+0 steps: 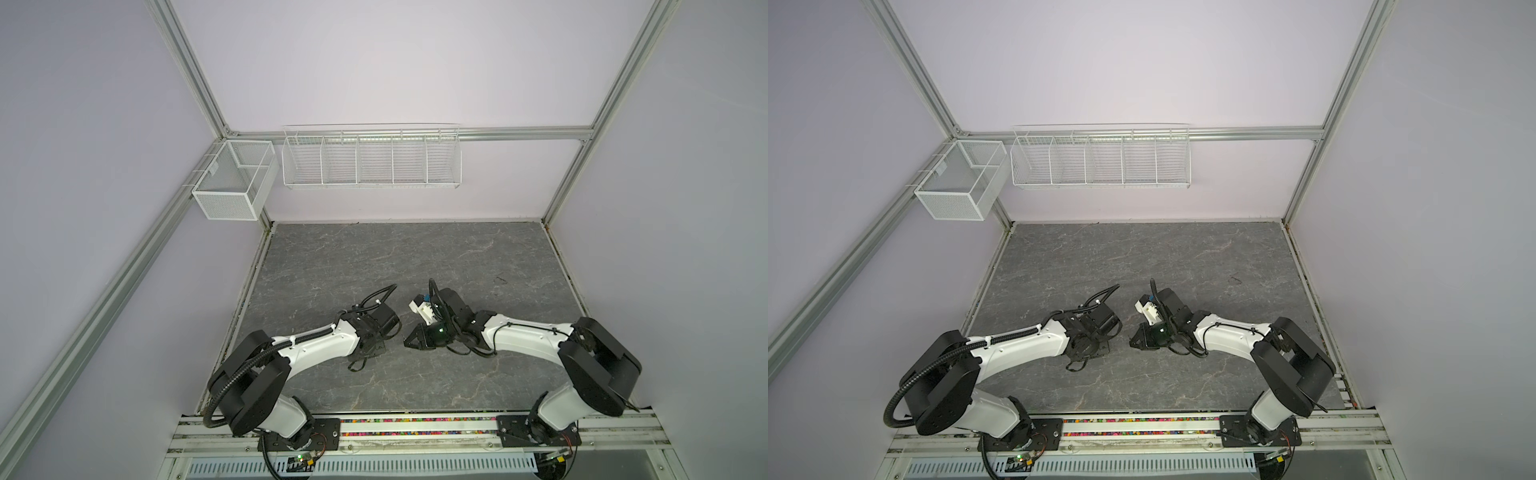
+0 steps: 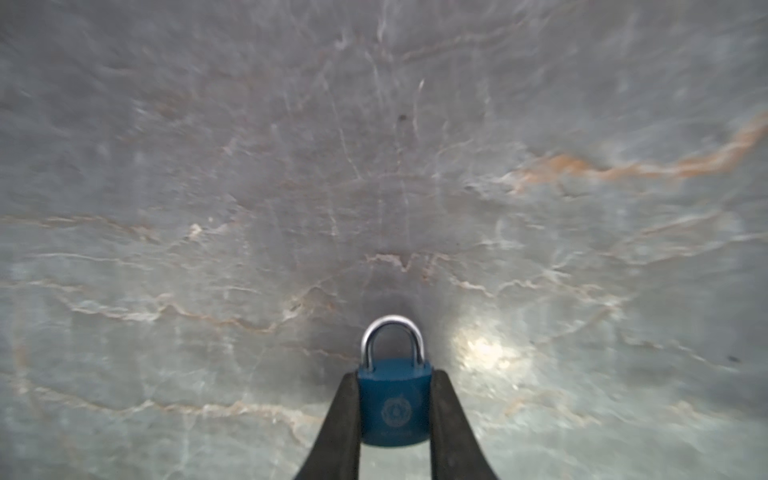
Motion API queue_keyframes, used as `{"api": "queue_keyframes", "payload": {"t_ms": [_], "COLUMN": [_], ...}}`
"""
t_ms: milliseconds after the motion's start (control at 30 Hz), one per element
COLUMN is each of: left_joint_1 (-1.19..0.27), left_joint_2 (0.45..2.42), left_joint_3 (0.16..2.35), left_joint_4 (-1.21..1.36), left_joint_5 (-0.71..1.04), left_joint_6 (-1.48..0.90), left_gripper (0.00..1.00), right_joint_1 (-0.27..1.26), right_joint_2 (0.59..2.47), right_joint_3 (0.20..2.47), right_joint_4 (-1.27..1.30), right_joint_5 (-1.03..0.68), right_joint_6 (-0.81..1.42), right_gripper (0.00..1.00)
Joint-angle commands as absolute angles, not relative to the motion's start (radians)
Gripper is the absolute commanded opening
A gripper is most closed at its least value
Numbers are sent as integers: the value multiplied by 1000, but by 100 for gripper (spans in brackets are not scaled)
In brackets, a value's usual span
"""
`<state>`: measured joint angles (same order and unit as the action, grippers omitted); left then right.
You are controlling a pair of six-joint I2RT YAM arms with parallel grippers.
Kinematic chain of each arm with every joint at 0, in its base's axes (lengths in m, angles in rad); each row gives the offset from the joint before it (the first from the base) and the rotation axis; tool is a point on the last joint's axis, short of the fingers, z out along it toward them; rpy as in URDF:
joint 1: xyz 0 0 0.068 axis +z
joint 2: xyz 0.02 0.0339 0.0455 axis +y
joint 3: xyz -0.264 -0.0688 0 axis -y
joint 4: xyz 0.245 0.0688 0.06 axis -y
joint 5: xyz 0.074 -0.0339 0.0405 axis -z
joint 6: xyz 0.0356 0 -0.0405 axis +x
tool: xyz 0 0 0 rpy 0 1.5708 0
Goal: Unlock with the key
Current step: 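Lift the small padlock with the left gripper while the right gripper brings the key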
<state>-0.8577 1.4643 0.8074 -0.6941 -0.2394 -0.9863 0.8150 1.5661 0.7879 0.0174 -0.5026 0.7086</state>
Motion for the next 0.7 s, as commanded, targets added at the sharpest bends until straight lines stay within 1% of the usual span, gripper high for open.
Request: {"api": "queue_keyframes", "payload": {"t_ms": [0, 200, 400, 667], "left_joint_1": [-858, -859, -858, -861], "left_joint_2": [1400, 1305, 1237, 1223], "left_joint_3": [891, 960, 988, 1005], "left_joint_4": [-727, -683, -615, -649], "left_joint_5": [-296, -308, -263, -237], "left_joint_6": [-996, -993, -941, -910], "left_gripper": [0, 0, 0, 0], "right_joint_1": [841, 904, 935, 936], "right_joint_2": [1528, 1502, 1503, 1500], "right_joint_3": [767, 734, 726, 774], "right_joint_4": [68, 176, 304, 309], "right_joint_5": [-461, -400, -367, -322], "right_joint_6": [777, 871, 967, 991], "right_gripper": [7, 7, 7, 7]}}
